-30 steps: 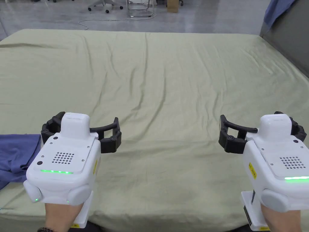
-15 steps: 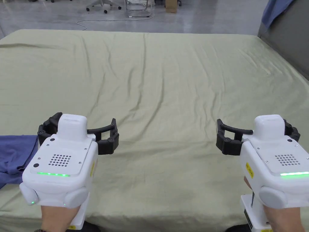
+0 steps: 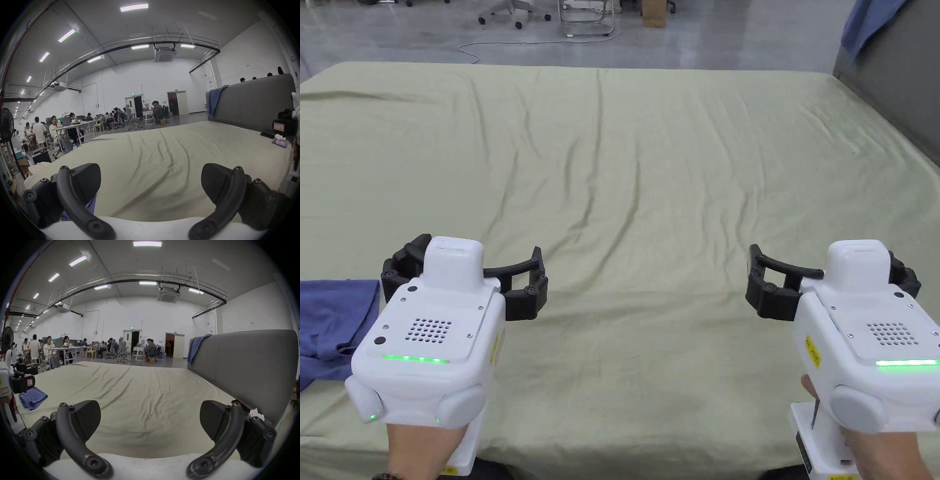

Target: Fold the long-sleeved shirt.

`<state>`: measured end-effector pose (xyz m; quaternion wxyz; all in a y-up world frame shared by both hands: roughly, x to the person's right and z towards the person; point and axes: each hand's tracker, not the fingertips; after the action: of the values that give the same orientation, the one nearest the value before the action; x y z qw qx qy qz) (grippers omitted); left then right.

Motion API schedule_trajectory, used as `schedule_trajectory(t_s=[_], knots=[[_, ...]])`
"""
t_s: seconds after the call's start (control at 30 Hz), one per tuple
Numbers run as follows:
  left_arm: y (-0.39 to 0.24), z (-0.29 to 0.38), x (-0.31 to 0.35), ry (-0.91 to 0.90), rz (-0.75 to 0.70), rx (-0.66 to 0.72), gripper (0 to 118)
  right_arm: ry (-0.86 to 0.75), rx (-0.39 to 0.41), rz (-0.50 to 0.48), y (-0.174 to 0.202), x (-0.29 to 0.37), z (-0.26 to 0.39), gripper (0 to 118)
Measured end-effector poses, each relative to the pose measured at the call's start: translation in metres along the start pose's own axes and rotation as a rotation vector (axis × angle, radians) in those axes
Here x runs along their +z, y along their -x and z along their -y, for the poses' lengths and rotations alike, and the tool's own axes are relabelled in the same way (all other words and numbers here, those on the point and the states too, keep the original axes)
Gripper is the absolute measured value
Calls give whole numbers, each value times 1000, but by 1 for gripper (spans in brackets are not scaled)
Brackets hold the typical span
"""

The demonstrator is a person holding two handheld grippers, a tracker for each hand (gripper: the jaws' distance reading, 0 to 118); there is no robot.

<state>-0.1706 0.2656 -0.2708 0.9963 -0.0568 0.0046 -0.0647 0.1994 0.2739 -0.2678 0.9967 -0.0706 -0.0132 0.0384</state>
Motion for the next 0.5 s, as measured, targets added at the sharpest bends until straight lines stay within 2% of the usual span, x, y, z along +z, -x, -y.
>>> schedule_trajectory(t_s=[0.5], knots=[[4,-2,3,-8,-10,19,118,14,-3,-12,-1,0,1,118]])
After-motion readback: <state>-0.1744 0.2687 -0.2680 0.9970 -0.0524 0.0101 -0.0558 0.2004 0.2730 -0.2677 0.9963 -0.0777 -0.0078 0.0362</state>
